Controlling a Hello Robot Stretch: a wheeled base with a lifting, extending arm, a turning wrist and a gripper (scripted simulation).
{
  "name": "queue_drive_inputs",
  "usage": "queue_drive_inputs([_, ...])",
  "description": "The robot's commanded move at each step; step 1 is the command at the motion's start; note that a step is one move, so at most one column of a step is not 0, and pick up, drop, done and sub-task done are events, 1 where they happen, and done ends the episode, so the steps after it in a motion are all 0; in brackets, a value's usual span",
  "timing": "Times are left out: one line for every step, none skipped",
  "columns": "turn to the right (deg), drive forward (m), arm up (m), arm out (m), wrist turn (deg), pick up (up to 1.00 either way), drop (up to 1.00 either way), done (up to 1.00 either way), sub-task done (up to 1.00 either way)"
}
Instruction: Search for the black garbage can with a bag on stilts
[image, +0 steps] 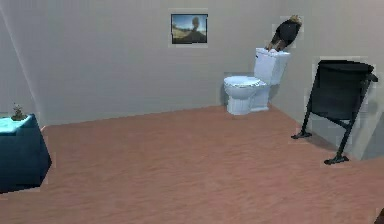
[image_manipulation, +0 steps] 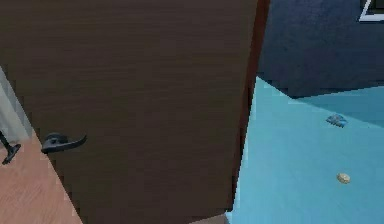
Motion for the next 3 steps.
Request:
queue_drive_inputs([0.0, 0.55, 0.00, 0.00, 0.0, 0.00, 0.00, 0.00, 0.00])
queue_drive_inputs([27.0, 0.00, 0.00, 0.00, 0.0, 0.00, 0.00, 0.00, 0.00])
queue_drive_inputs([0.0, 0.45, 0.00, 0.00, 0.0, 0.00, 0.00, 0.00, 0.00])
